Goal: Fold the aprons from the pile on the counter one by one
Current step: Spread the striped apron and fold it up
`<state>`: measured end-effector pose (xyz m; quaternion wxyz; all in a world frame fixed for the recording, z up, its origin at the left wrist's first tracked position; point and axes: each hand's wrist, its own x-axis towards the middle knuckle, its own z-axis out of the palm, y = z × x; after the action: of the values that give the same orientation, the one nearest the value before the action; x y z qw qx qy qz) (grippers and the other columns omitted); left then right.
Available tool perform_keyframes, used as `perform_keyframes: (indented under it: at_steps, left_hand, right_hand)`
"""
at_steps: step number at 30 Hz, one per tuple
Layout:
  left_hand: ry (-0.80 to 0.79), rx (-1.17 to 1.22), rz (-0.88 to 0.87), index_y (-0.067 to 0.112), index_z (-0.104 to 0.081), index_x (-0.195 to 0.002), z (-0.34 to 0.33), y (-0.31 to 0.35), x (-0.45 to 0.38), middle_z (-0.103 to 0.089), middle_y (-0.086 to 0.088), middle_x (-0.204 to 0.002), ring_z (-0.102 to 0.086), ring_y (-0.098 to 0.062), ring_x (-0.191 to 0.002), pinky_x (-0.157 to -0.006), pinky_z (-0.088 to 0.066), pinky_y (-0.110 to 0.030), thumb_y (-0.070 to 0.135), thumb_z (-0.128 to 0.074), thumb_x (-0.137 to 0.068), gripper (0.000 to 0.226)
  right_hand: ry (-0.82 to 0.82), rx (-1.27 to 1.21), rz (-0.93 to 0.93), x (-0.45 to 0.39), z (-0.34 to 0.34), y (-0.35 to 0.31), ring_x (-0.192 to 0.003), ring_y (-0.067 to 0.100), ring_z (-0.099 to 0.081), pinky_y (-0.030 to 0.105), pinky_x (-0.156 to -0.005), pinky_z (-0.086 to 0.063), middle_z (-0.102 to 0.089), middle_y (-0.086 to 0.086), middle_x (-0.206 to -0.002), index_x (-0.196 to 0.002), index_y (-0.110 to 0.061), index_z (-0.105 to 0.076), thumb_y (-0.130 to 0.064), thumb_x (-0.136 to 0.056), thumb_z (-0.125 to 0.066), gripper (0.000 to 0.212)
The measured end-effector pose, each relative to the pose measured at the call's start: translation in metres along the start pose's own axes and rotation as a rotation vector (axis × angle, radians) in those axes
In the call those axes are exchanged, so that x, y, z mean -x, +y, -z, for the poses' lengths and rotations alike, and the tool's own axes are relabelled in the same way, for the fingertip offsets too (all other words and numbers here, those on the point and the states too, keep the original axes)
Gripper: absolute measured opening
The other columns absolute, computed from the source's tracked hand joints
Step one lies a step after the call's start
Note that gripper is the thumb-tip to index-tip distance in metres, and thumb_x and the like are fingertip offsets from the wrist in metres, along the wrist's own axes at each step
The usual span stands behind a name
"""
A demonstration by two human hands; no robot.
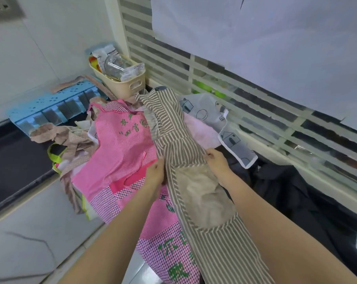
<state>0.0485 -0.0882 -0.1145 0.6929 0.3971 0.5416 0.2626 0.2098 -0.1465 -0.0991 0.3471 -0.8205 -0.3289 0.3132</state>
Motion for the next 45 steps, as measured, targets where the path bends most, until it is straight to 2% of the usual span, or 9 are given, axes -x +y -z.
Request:
perform_keyframes:
  at_steps: [6,12,15,20,25,33,39,42,45]
  left_hand:
    - [0.023,-0.287,-0.244,0.012,-0.052,-0.066,0.001,0.013,-0.01,-0.054,-0.005,-0.066,-0.047,-0.016,-0.063,-0.055,-0.038,-0.023,0.026,-0.048,-0.098,0.035]
    - [0.079,-0.178,-0.345,0.009,-0.05,-0.127,0.004,0.064,-0.044,-0.059,-0.009,-0.119,-0.055,-0.021,-0.105,-0.096,-0.045,-0.033,-0.001,-0.04,-0.096,0.035]
    - [0.068,-0.225,-0.388,0.009,-0.037,-0.138,0.008,0.043,-0.037,-0.05,-0.007,-0.13,-0.05,-0.021,-0.117,-0.1,-0.039,-0.025,0.005,-0.046,-0.096,0.042]
    - [0.082,-0.419,-0.487,0.013,-0.037,-0.136,0.019,0.006,-0.02,-0.052,-0.015,-0.127,-0.053,-0.031,-0.114,-0.101,-0.043,-0.048,0.01,-0.054,-0.092,0.047]
    - [0.35,-0.672,-0.622,0.008,-0.05,-0.127,0.019,-0.021,0.017,-0.044,-0.02,-0.122,-0.049,-0.034,-0.11,-0.101,-0.04,-0.044,0.006,-0.053,-0.09,0.037]
    - [0.217,-0.778,-0.297,0.006,-0.039,-0.132,-0.002,-0.075,0.089,-0.046,-0.023,-0.122,-0.046,-0.034,-0.115,-0.093,-0.038,-0.035,0.008,-0.06,-0.087,0.049]
    - [0.03,-0.769,-0.137,0.013,-0.028,-0.137,0.003,-0.117,0.15,-0.047,-0.009,-0.118,-0.054,-0.028,-0.104,-0.087,-0.045,-0.036,0.002,-0.056,-0.088,0.058]
    - [-0.025,-0.695,-0.126,0.022,-0.029,-0.133,0.014,-0.126,0.165,-0.049,-0.007,-0.117,-0.059,-0.027,-0.096,-0.08,-0.052,-0.035,-0.001,-0.057,-0.086,0.059]
    - [0.1,-0.536,-0.034,0.02,-0.032,-0.117,0.021,-0.13,0.175,-0.061,-0.01,-0.087,-0.062,-0.021,-0.067,-0.061,-0.054,-0.03,0.002,-0.059,-0.085,0.045]
  right_hand:
    - [0.073,-0.251,0.028,-0.003,0.002,-0.009,-0.082,0.018,-0.045,0.028,-0.068,-0.035,-0.052,0.011,-0.09,-0.104,0.01,-0.056,-0.01,-0.097,-0.046,0.023]
    - [-0.246,-0.236,-0.049,0.011,0.01,-0.016,-0.11,0.014,-0.052,0.026,-0.093,-0.044,-0.053,0.002,-0.123,-0.131,-0.009,-0.044,-0.035,-0.087,-0.066,0.056]
    - [-0.34,-0.079,-0.132,0.022,-0.007,0.016,-0.096,0.013,-0.058,0.026,-0.085,-0.048,-0.062,0.0,-0.098,-0.092,-0.01,-0.058,-0.043,-0.079,-0.072,0.039]
    - [0.068,0.118,-0.142,0.022,-0.015,0.025,-0.07,0.021,-0.047,0.032,-0.061,-0.035,-0.046,0.004,-0.07,-0.057,-0.018,-0.035,-0.04,-0.094,-0.05,0.045]
    - [-0.06,0.111,-0.155,0.035,-0.014,0.024,-0.117,0.033,-0.049,0.039,-0.097,-0.042,-0.05,0.019,-0.129,-0.124,0.0,-0.046,-0.048,-0.098,-0.033,0.056]
    - [-0.383,0.068,-0.094,0.108,0.022,0.078,-0.126,0.025,-0.041,0.031,-0.1,-0.038,-0.035,0.013,-0.142,-0.144,-0.01,-0.023,-0.034,-0.09,-0.061,0.071]
    - [-0.272,0.64,0.26,0.17,0.025,0.111,-0.115,0.027,-0.038,0.033,-0.092,-0.041,-0.026,0.012,-0.135,-0.146,-0.016,-0.017,-0.006,-0.089,-0.054,0.069]
    - [-0.129,0.879,0.767,0.187,0.013,0.121,-0.107,0.029,-0.04,0.038,-0.078,-0.048,-0.049,0.014,-0.126,-0.126,-0.01,-0.052,0.002,-0.062,-0.073,0.069]
    - [-0.413,0.914,0.836,0.202,0.005,0.128,-0.122,0.032,-0.037,0.044,-0.097,-0.035,-0.04,0.011,-0.135,-0.131,-0.01,-0.046,-0.02,-0.09,-0.056,0.044]
